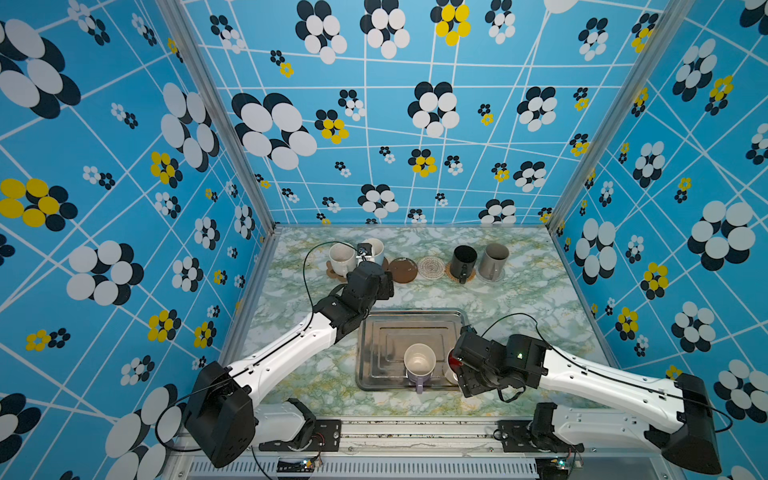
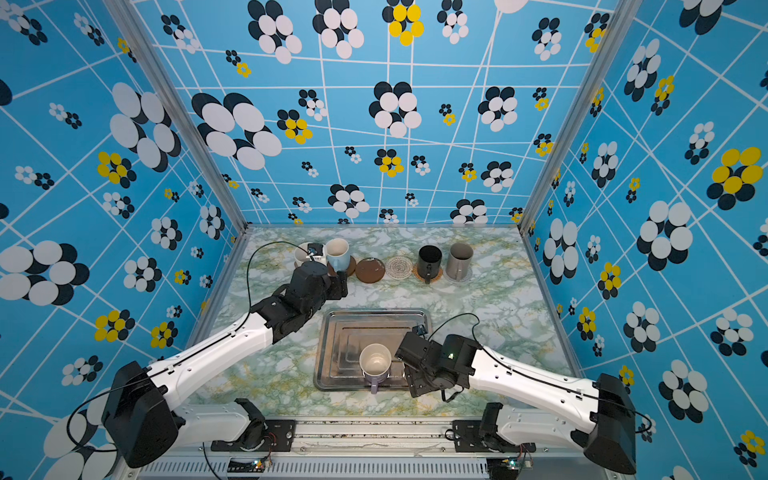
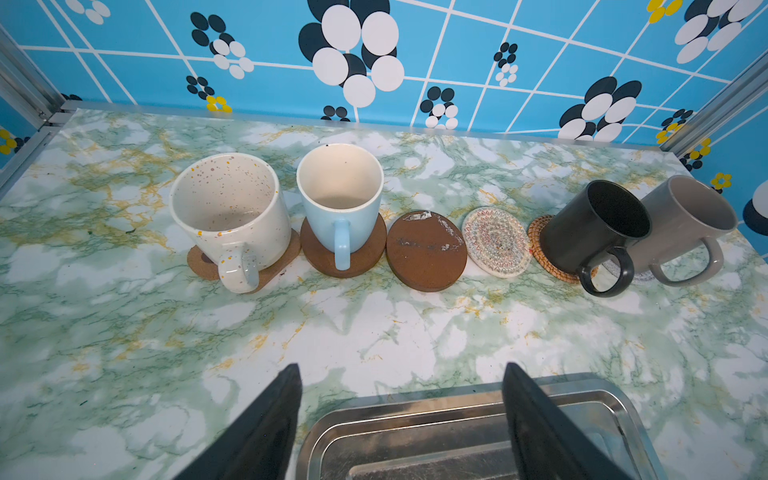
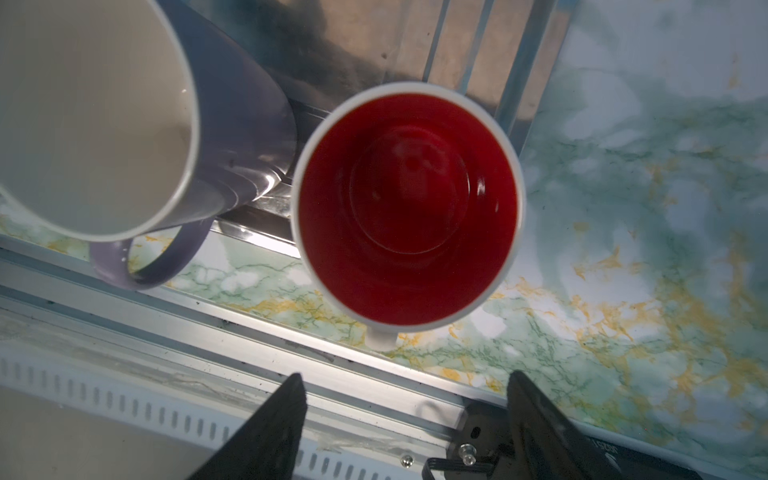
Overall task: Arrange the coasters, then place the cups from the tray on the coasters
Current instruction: 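Move the right gripper down over the red-lined mug in the tray, then lower the right gripper into the red-lined mug and grasp it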
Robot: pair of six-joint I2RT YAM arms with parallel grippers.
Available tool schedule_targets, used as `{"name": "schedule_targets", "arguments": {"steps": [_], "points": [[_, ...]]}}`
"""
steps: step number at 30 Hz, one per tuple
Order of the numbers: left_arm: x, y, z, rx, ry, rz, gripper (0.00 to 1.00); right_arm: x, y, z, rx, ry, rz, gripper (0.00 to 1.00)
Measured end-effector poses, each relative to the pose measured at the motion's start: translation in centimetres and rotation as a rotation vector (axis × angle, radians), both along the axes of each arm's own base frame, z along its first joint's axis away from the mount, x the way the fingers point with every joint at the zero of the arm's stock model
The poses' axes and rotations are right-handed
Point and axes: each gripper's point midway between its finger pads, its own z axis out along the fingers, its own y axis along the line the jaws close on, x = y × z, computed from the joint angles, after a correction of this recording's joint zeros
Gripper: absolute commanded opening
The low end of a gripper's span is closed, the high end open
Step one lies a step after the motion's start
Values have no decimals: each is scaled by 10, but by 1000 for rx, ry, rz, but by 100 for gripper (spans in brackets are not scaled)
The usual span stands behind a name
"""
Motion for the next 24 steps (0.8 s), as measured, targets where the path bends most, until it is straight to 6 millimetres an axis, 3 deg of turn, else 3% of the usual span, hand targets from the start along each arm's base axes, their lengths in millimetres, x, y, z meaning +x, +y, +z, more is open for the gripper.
{"name": "schedule_targets", "arguments": {"steps": [10,24], "points": [[0,0,-1,2,3,1,78,2,13,-17,55,10,-49,69],[2,-1,-7,11,15,2,78,2,14,-40,54,28,-109,53]]}}
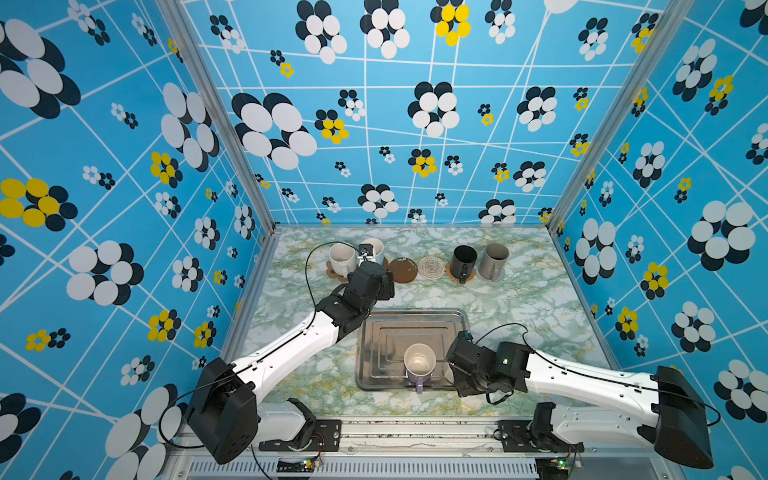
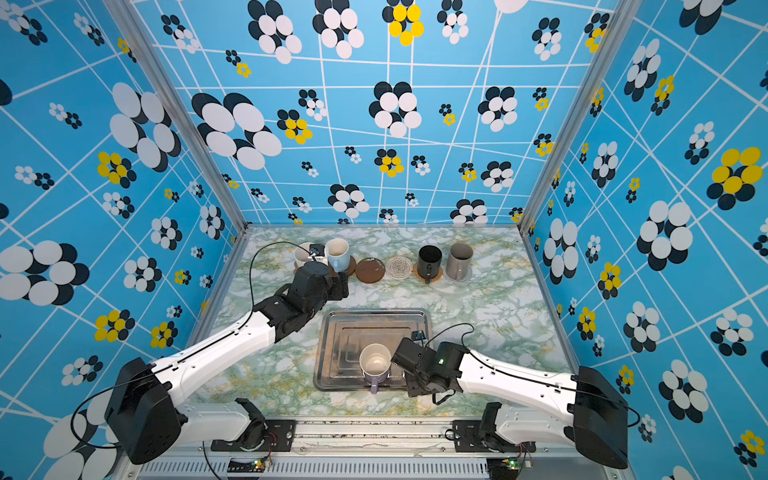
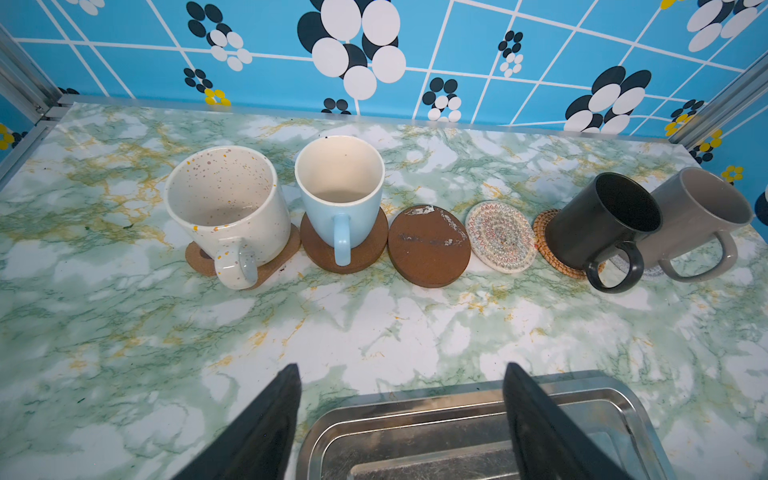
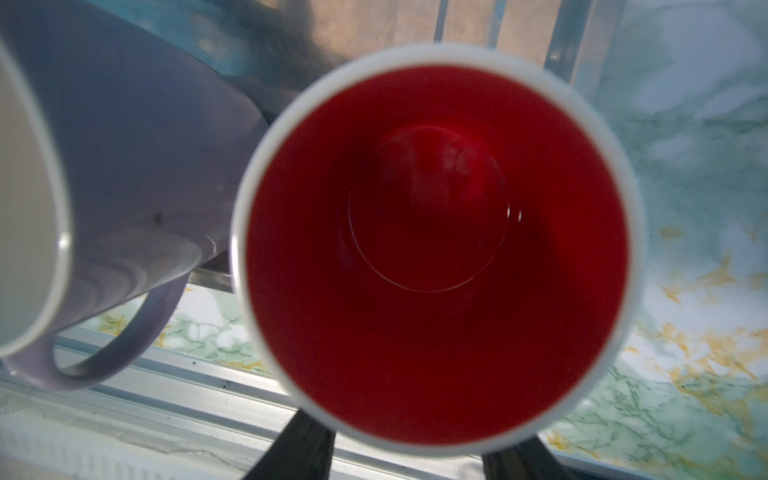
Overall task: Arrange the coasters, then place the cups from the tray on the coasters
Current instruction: 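Lower the right gripper into the red-lined mug and grasp it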
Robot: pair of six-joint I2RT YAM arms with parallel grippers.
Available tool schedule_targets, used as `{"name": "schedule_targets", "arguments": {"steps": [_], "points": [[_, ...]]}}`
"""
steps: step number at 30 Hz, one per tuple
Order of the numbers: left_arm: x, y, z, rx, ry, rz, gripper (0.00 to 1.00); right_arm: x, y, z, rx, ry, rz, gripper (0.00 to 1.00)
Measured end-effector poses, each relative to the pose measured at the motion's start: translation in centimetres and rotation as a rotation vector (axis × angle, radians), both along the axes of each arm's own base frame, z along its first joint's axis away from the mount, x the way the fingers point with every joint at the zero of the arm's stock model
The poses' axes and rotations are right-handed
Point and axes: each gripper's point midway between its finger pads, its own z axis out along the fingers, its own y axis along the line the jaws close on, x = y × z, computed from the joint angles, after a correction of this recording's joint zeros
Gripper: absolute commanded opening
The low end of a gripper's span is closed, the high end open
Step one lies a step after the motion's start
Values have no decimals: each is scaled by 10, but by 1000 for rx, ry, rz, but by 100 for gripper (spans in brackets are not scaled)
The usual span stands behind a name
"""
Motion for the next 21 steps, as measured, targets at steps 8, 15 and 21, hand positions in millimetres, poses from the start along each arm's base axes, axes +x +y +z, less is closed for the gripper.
{"name": "schedule_targets", "arguments": {"steps": [8,15,21], "points": [[3,1,-7,11,15,5,78,0,-2,-8,-13,2,-17,42],[3,0,-11,18,25,5,78,3,-6,-14,8,-29,-48,35],[3,0,-12,18,25,5,78,7,-7,-13,18,-57,-70,32]]}}
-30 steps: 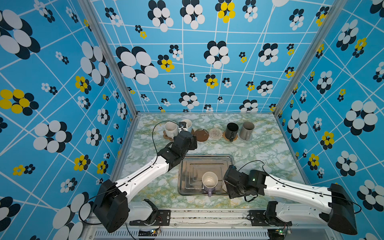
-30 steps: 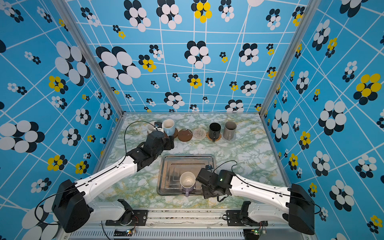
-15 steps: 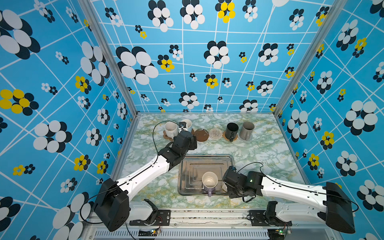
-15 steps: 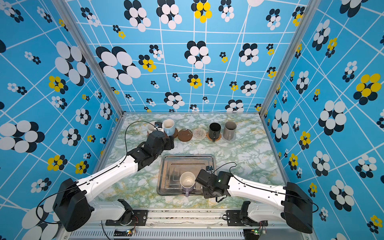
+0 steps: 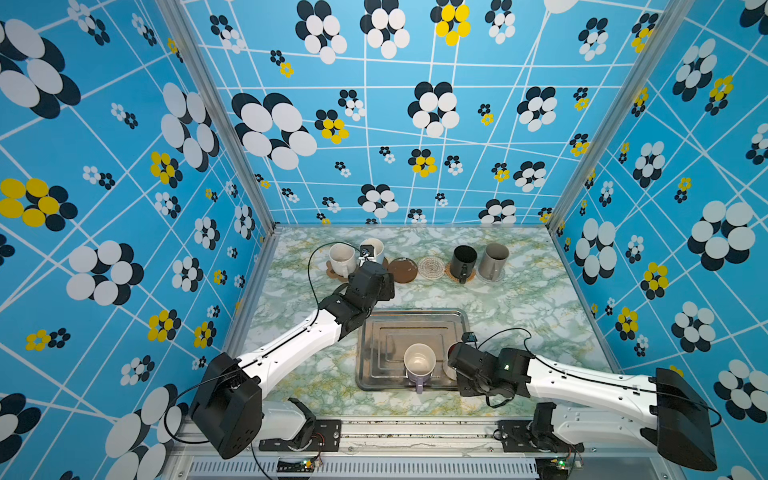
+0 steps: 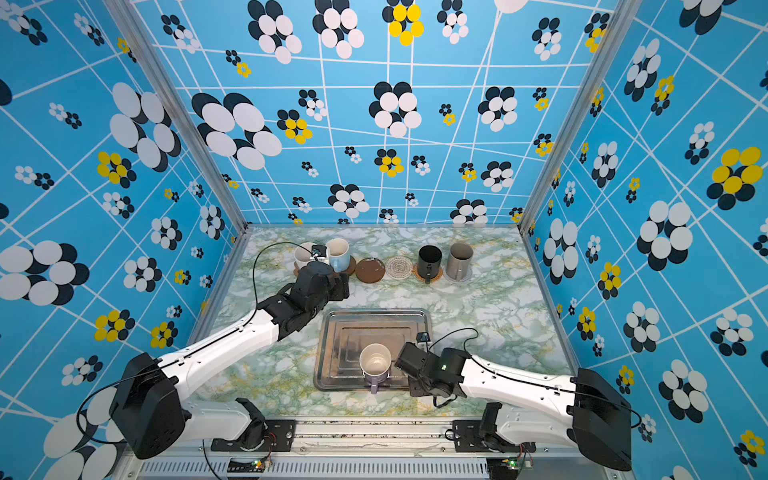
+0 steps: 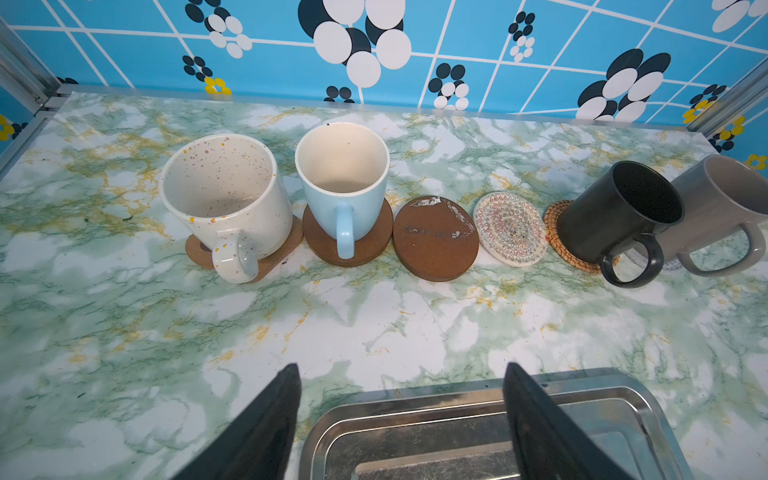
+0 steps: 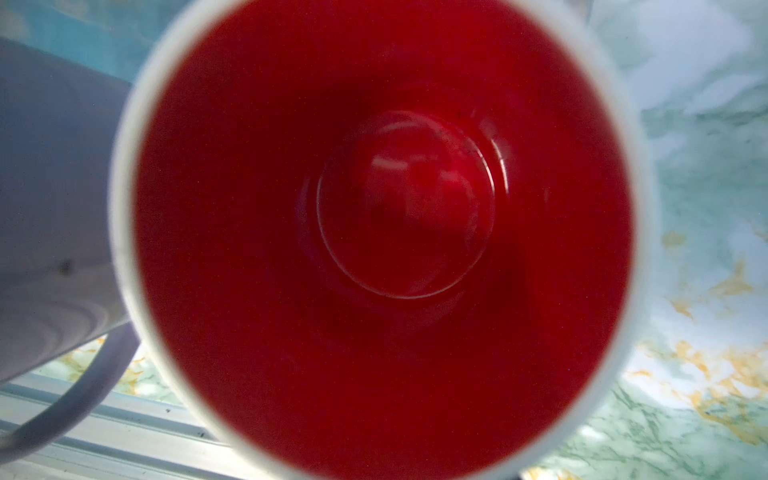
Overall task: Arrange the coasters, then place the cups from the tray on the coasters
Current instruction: 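Lower the right gripper into the red-lined mug and grasp it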
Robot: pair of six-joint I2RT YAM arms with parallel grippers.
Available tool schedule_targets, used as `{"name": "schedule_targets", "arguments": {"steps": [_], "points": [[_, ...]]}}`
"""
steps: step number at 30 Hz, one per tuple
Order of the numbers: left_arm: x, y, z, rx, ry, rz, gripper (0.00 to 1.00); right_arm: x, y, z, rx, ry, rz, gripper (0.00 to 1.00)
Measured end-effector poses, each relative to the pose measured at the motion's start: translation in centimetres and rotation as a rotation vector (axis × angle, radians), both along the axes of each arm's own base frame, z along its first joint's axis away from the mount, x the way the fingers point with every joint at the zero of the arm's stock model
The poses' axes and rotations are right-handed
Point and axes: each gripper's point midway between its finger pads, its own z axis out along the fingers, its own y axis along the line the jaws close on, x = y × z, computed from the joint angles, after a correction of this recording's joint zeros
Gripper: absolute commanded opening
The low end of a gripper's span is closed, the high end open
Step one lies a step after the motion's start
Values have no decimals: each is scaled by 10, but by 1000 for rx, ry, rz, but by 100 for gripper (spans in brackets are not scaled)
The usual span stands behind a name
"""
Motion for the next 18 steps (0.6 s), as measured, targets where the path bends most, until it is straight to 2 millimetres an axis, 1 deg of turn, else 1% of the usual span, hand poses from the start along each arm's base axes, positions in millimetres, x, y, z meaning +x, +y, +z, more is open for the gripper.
{"name": "schedule_targets", "arguments": {"steps": [8,16,18], "points": [[0,0,-1,2,3,0,78,5,1,1,1,-26,-9,29],[0,-1,-2,-1,5,-6,78,7,1,-4,7,-38,-11,28],[0,-1,-2,-1,5,-6,78,7,1,-5,8,-39,-12,25]]}}
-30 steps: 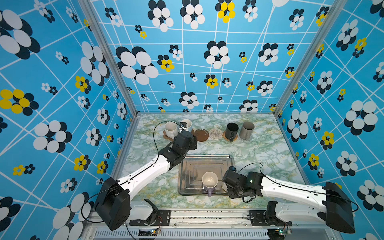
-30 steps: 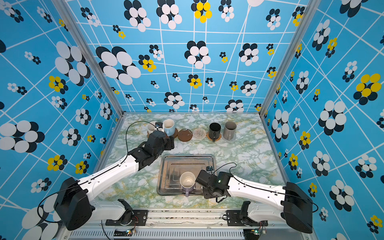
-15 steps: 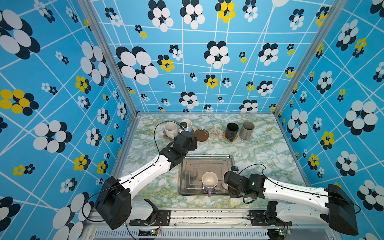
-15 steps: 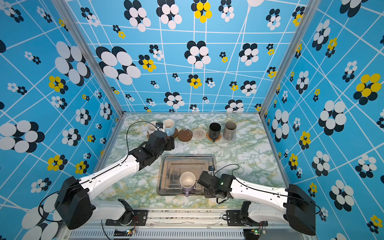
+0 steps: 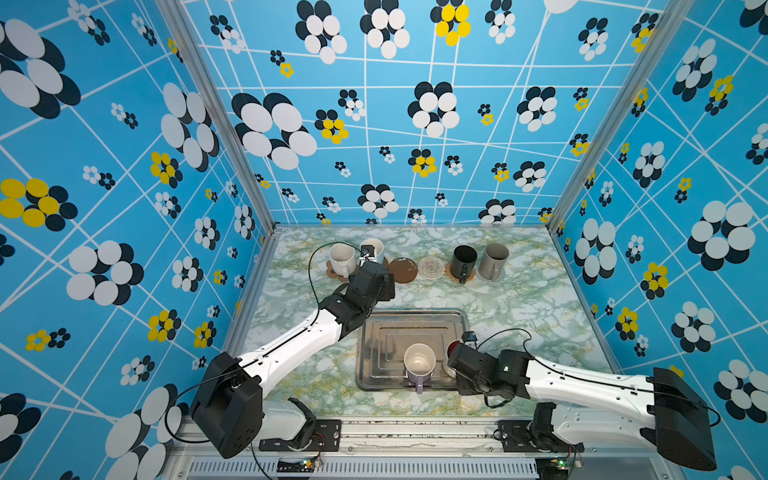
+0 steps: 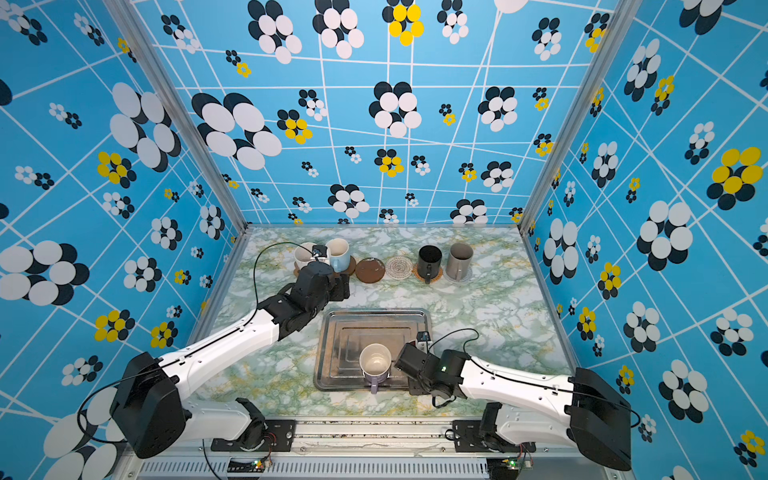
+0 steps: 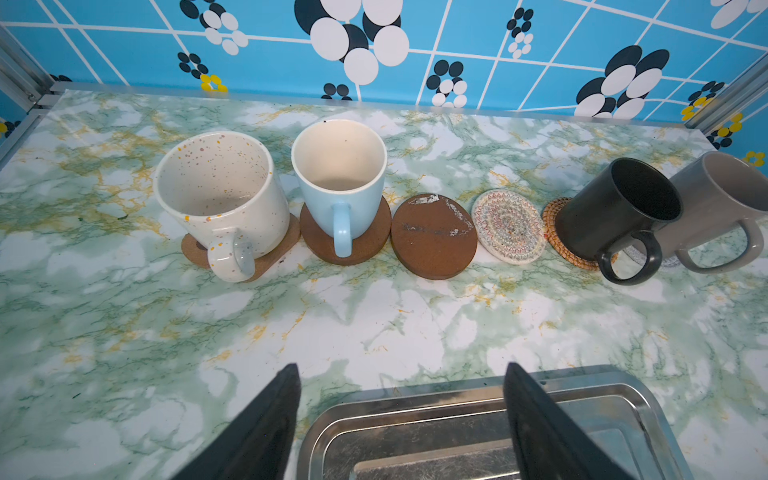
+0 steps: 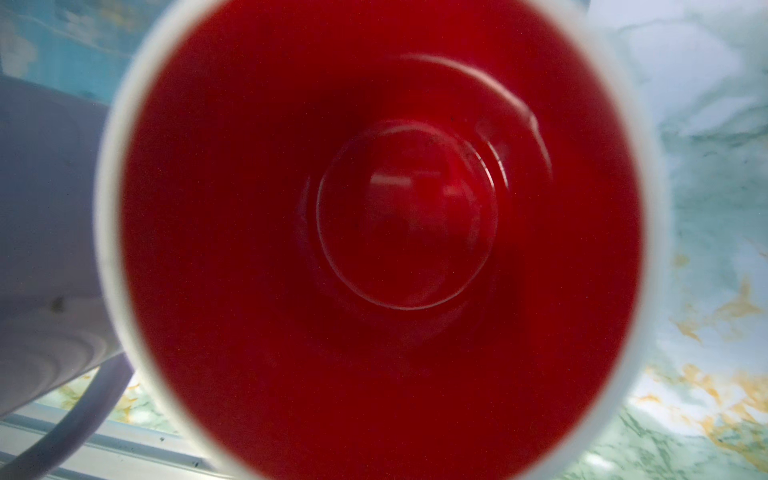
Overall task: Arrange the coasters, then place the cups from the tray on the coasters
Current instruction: 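Lower the right gripper into the red-lined mug and grasp it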
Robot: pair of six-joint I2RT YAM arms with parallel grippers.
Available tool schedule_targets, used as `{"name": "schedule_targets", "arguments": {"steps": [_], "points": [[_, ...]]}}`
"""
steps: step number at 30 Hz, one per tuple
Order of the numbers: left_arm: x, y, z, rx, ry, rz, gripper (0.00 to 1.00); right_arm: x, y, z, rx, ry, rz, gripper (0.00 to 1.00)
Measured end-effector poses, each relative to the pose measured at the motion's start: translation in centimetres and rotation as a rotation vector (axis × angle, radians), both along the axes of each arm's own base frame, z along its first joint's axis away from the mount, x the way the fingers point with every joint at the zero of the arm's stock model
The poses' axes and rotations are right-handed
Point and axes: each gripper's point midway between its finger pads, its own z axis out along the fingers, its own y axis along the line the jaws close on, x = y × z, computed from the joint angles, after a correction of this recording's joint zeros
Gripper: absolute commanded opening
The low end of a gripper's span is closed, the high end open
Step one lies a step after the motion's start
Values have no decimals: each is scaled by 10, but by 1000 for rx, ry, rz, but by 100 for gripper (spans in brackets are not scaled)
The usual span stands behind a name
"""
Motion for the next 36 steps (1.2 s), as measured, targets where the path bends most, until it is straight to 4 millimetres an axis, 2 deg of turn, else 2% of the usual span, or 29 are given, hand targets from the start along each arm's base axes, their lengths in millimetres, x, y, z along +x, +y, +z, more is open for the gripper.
{"name": "schedule_targets", "arguments": {"steps": [11,22,36], "points": [[1,-1,-5,7,11,-2,78,4,1,0,-7,-22,0,0],[3,2,-6,4,15,3,78,9,-10,15,-102,-45,20,0],[4,4,-6,3,15,8,78,20,-10,34,-140,-103,50,0]]}}
